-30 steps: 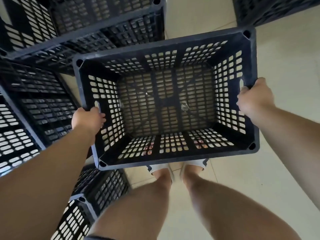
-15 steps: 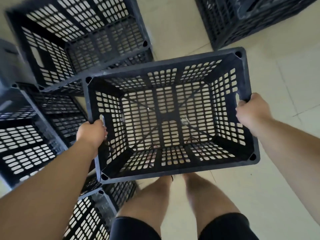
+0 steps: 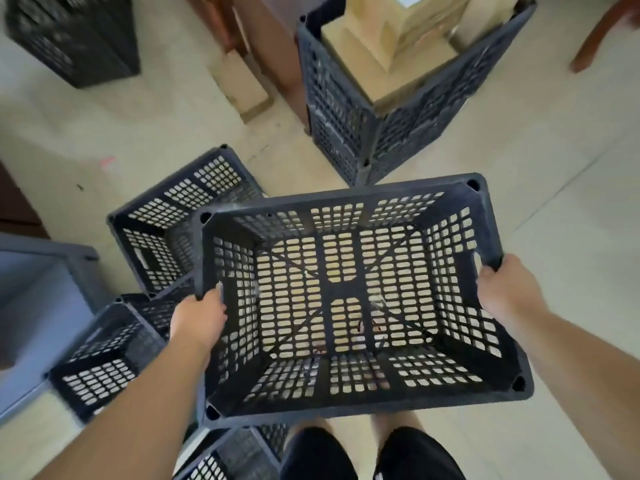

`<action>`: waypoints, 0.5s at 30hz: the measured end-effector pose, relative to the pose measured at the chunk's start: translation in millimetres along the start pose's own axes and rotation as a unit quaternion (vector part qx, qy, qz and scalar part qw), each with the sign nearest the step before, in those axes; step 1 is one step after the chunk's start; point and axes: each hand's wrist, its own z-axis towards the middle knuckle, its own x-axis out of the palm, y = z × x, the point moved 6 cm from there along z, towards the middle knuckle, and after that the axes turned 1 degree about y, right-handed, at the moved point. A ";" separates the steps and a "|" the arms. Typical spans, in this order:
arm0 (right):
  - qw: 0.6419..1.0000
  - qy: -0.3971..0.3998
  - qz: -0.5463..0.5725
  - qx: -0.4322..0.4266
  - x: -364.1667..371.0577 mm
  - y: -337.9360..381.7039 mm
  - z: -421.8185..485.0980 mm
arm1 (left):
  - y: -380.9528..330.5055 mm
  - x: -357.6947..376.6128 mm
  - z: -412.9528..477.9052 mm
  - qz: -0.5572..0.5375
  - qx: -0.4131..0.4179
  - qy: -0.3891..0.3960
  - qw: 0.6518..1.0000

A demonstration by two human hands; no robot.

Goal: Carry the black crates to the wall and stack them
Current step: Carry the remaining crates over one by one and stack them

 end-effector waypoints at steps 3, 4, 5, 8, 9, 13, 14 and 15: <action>0.999 -0.015 0.028 0.021 -34.0 -11.6 -30.1 | -25.5 -11.4 -33.0 0.001 0.023 0.015 1.000; 0.999 -0.024 0.037 0.026 -44.3 -17.0 -40.5 | -34.5 -14.8 -43.8 -0.001 0.036 0.019 0.999; 0.998 -0.035 0.051 0.033 -57.7 -23.5 -54.1 | -47.0 -19.0 -58.3 -0.002 0.051 0.031 0.998; 0.993 -0.071 0.082 0.052 -92.3 -47.3 -91.4 | -78.8 -27.8 -92.8 0.008 0.090 0.064 0.994; 0.990 -0.083 0.095 0.062 -102.8 -56.1 -103.3 | -89.6 -29.9 -104.1 0.014 0.106 0.074 0.991; 0.977 -0.117 0.146 0.102 -135.1 -96.0 -150.7 | -119.8 -26.6 -153.0 0.030 0.149 0.115 0.982; 0.973 -0.125 0.157 0.113 -141.3 -108.0 -163.2 | -126.0 -23.4 -168.4 0.037 0.161 0.126 0.978; 0.969 -0.133 0.166 0.124 -147.0 -120.4 -174.2 | -131.8 -19.2 -182.5 0.047 0.172 0.137 0.974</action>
